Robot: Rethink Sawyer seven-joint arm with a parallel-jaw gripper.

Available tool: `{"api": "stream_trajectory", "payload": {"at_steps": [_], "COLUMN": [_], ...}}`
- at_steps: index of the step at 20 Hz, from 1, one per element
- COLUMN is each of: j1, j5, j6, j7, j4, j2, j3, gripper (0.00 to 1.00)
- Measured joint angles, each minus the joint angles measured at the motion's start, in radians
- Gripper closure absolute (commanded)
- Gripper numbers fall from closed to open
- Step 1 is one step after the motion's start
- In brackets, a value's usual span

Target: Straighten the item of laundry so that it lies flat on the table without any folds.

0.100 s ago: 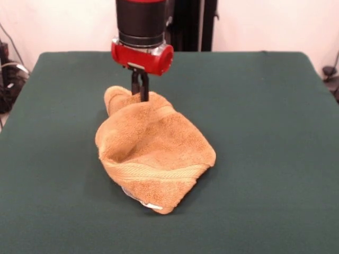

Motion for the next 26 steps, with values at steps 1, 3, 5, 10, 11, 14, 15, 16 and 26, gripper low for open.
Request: {"api": "stream_trajectory", "payload": {"at_steps": [1,3,5,10,11,14,15,16,26], "j1": [-0.005,-0.014,-0.025,-0.05,-0.057,-0.075,-0.081,-0.088,-0.139], "j5": [-0.005,-0.015,-0.025,-0.066,-0.075,-0.1,-0.108,-0.117,-0.189], "j6": [0.002,0.005,0.007,0.042,0.053,0.086,0.101,0.117,0.245], "j7": [0.0,0.0,-0.001,-0.017,-0.024,-0.058,-0.08,-0.101,-0.377], "j4": [-0.003,-0.009,-0.014,-0.04,-0.048,-0.073,-0.085,-0.097,-0.207], "j2": [-0.001,-0.002,-0.002,0.001,0.003,0.01,0.012,0.015,0.047], "j3": [0.005,0.016,0.033,0.079,0.091,0.122,0.134,0.146,0.242], "gripper": [1.0,1.0,1.0,1.0,1.0,1.0,1.0,1.0,1.0]}}
